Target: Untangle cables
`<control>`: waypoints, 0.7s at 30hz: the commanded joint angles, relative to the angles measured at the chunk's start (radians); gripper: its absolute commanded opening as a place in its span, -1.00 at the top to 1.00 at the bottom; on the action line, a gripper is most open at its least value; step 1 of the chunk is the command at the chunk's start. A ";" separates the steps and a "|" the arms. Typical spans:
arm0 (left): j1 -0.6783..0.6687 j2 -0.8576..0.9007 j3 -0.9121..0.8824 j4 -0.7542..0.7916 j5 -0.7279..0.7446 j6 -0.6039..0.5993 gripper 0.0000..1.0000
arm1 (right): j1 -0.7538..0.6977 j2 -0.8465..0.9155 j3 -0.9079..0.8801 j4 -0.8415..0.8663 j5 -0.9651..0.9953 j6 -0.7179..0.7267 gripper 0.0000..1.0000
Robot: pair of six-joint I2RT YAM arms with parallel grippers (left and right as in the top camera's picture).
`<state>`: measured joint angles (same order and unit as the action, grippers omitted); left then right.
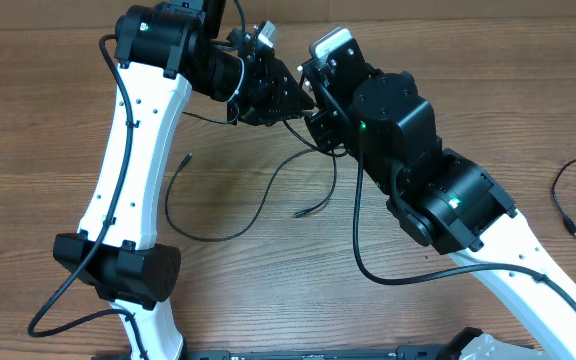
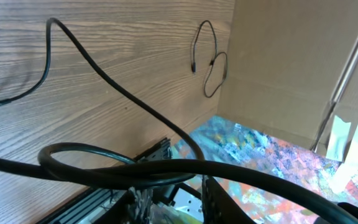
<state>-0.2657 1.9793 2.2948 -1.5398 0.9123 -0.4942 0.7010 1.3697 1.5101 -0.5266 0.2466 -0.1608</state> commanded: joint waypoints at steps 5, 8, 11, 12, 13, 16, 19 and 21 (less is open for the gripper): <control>0.004 -0.004 -0.005 0.004 -0.078 0.025 0.48 | -0.003 -0.031 0.016 0.014 -0.073 0.011 0.92; 0.004 -0.004 -0.005 0.001 -0.169 -0.025 0.60 | -0.003 -0.031 0.016 0.023 -0.079 0.034 0.92; 0.004 -0.004 -0.005 0.009 -0.217 -0.095 0.86 | -0.003 -0.031 0.016 0.025 -0.089 0.034 0.92; 0.004 -0.004 -0.005 0.018 -0.216 -0.098 0.91 | -0.003 -0.031 0.016 0.024 -0.092 0.034 0.92; 0.004 -0.004 -0.005 0.029 -0.217 -0.107 0.91 | -0.003 -0.031 0.016 0.024 -0.092 0.034 0.92; 0.003 -0.004 -0.005 0.052 -0.217 -0.116 0.91 | -0.003 -0.031 0.016 0.025 -0.095 0.034 0.92; 0.003 -0.004 -0.005 0.055 -0.243 -0.116 0.91 | -0.003 -0.031 0.016 0.025 -0.095 0.034 0.92; 0.003 -0.004 -0.005 0.051 -0.275 -0.116 0.90 | -0.003 -0.031 0.016 0.026 -0.095 0.038 0.92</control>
<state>-0.2657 1.9793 2.2948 -1.4910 0.7006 -0.5964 0.7006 1.3697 1.5101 -0.5152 0.1604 -0.1333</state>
